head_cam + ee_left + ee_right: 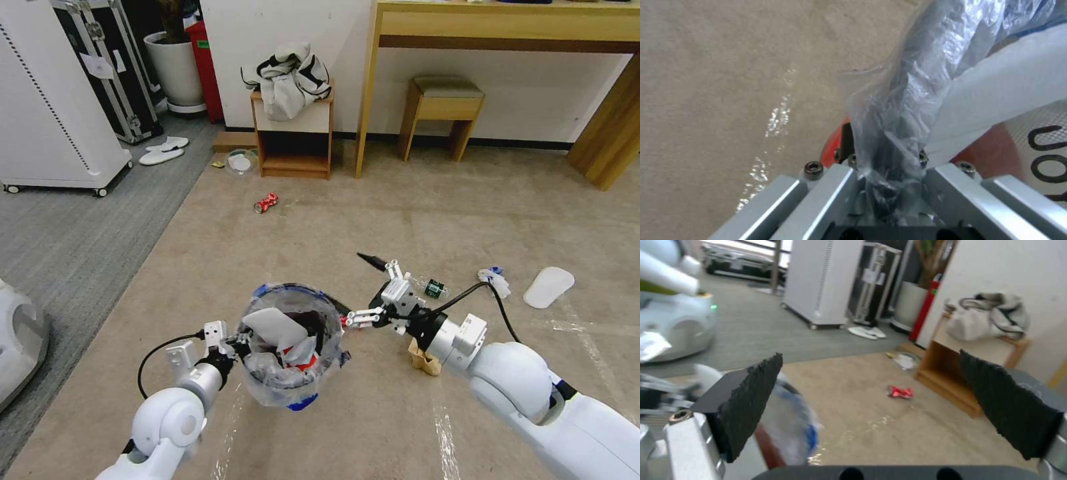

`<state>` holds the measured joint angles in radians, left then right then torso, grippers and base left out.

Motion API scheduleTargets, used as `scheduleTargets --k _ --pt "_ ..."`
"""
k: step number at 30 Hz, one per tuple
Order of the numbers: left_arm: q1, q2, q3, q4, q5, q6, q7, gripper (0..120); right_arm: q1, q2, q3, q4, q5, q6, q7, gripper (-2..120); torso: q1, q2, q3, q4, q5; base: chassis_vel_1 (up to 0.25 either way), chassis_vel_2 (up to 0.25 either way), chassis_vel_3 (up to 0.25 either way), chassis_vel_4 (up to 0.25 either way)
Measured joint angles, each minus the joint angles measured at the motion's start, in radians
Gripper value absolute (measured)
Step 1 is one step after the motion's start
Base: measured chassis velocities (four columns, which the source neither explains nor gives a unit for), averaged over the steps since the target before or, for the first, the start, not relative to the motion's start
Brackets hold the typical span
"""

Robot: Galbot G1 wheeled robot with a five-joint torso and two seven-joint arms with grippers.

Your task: Pick up the trash bin and place the garbage on the floor into it.

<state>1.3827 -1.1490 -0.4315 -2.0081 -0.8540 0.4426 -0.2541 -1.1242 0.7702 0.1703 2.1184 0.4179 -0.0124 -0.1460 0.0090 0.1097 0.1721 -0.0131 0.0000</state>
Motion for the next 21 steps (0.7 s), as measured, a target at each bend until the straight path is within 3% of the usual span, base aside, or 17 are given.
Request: scheduleTargets --k 6,21 --pt "0.014 0.001 -0.016 -0.001 0.011 -0.010 0.003 1 -0.033 0.034 0.066 -0.029 -0.007 0.007 0.015 100 0.000 0.000 0.000 0.0000 0.0000 0.000 0.000 0.000 0.000" --pt "0.006 -0.020 -0.038 -0.005 0.051 -0.027 0.013 1 -0.278 0.210 0.278 -0.094 -0.197 0.068 0.073 100 0.000 0.000 0.000 -0.0004 0.0001 0.000 0.000 0.000 0.000"
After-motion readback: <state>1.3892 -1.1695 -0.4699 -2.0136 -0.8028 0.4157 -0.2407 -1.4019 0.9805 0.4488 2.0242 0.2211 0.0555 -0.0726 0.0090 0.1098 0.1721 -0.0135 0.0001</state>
